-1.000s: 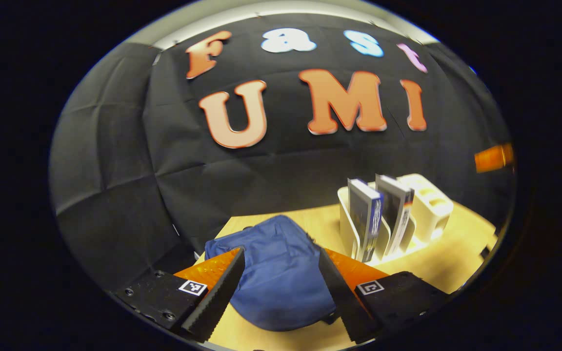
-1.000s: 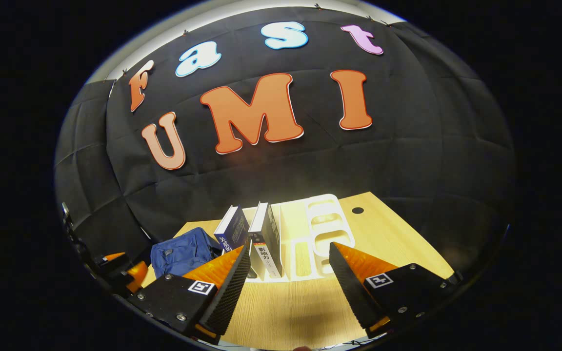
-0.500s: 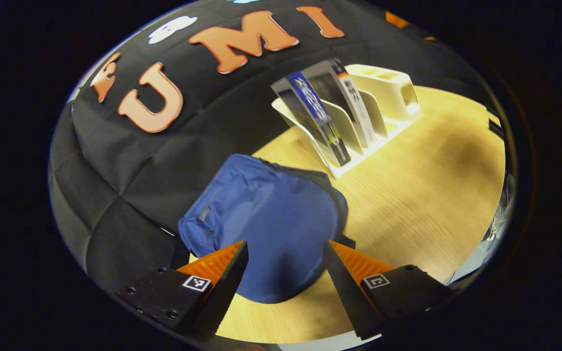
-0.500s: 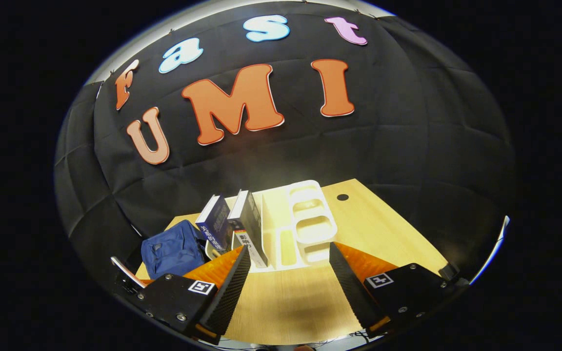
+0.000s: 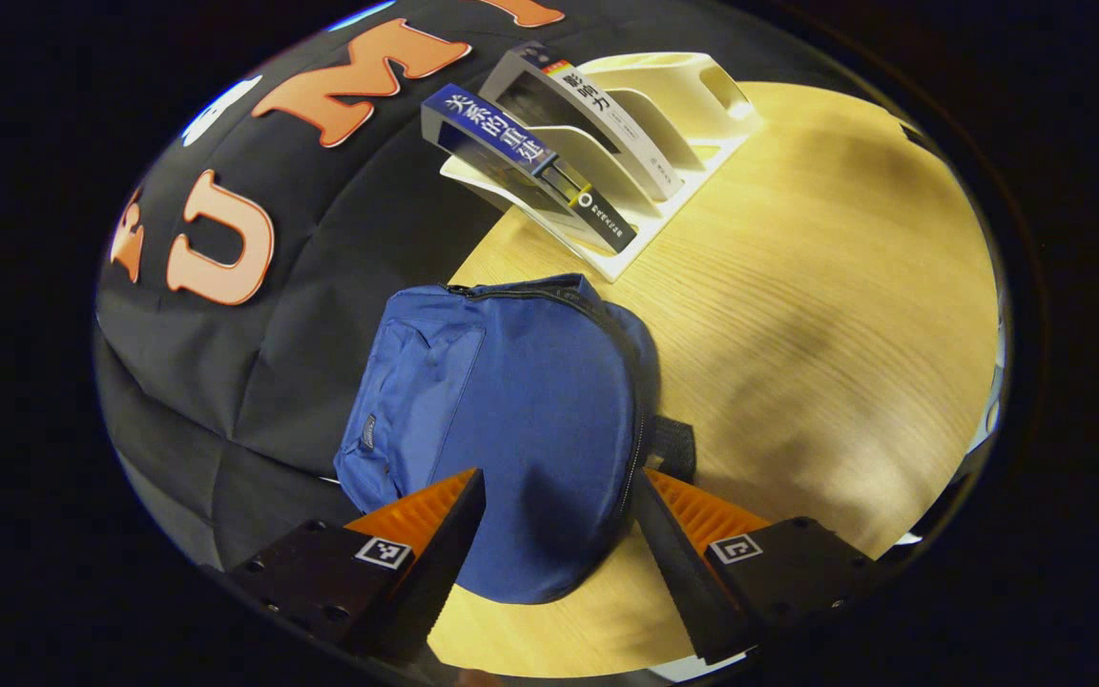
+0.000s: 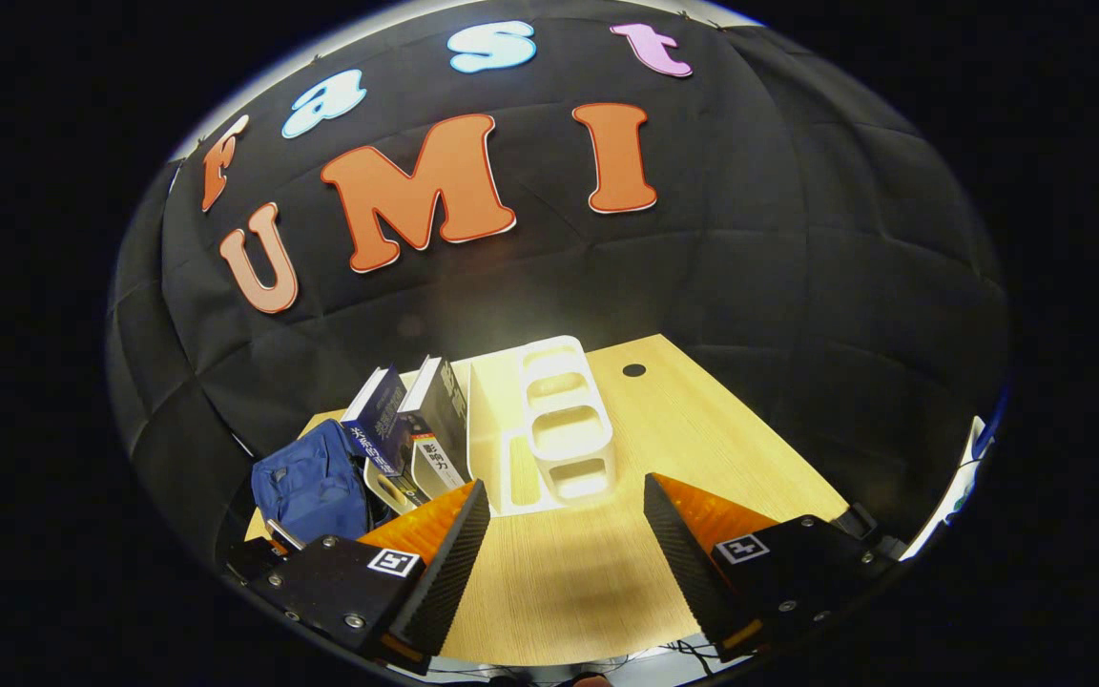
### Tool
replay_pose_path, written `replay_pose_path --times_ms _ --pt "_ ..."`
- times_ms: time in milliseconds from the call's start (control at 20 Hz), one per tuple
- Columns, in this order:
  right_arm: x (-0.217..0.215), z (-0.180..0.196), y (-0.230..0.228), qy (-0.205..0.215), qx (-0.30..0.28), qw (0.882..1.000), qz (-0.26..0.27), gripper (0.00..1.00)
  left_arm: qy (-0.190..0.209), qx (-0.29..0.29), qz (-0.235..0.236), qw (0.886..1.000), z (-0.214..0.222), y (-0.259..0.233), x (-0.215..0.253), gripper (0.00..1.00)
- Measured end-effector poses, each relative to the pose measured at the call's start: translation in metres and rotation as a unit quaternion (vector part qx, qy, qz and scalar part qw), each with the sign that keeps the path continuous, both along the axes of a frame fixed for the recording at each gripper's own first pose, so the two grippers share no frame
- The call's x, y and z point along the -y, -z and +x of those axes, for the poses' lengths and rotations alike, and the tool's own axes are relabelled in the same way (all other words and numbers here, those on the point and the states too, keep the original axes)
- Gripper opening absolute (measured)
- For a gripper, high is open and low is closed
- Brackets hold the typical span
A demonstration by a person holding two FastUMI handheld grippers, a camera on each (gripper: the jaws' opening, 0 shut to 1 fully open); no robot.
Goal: Open the schoolbag, grab two books from the bookshelf and put them into the schoolbag.
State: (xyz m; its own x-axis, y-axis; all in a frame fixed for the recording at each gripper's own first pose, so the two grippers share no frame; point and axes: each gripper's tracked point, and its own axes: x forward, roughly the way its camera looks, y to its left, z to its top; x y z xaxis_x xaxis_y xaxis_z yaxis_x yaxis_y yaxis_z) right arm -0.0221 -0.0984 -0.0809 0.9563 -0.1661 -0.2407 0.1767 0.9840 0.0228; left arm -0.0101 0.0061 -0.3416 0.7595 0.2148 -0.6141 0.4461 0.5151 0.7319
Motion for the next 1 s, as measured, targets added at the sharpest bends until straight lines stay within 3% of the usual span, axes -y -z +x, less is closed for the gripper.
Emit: replay_pose_path --times_ms 250,350,450,550,600,650,700,750,1000 --pt "0.001 0.000 0.001 -0.004 -0.003 1.000 0.002 0.97 0.008 -0.023 0.012 1.000 0.002 0.005 0.004 1.00" --pt "-0.001 0.001 0.001 -0.010 -0.006 1.000 0.003 0.97 0.001 -0.026 0.009 1.000 -0.001 0.005 0.006 0.74" --pt "-0.003 0.003 0.002 -0.015 -0.007 1.000 0.004 0.97 0.001 -0.011 0.032 0.999 0.001 -0.005 0.003 0.41" --pt "-0.004 0.003 0.003 -0.020 -0.009 1.000 0.005 0.97 0.002 -0.010 0.040 0.999 0.006 -0.006 0.004 0.24" --pt "-0.005 0.003 0.004 -0.022 -0.009 1.000 0.006 0.96 0.000 -0.014 0.029 0.999 0.007 -0.003 0.004 0.07" --pt "-0.005 0.004 0.004 -0.024 -0.009 1.000 0.007 0.97 -0.006 -0.020 0.021 1.000 0.006 -0.002 0.003 0.05" --pt "-0.005 0.004 0.004 -0.025 -0.009 1.000 0.009 0.97 -0.010 -0.027 0.013 0.999 0.006 0.000 0.003 0.12" --pt "-0.006 0.004 0.003 -0.027 -0.008 1.000 0.010 0.97 -0.012 -0.032 0.011 0.999 0.006 0.000 0.003 0.02" --pt "-0.005 0.005 -0.003 -0.037 0.000 0.999 0.022 0.96 0.000 -0.041 0.009 0.999 0.009 -0.009 0.007 0.02"
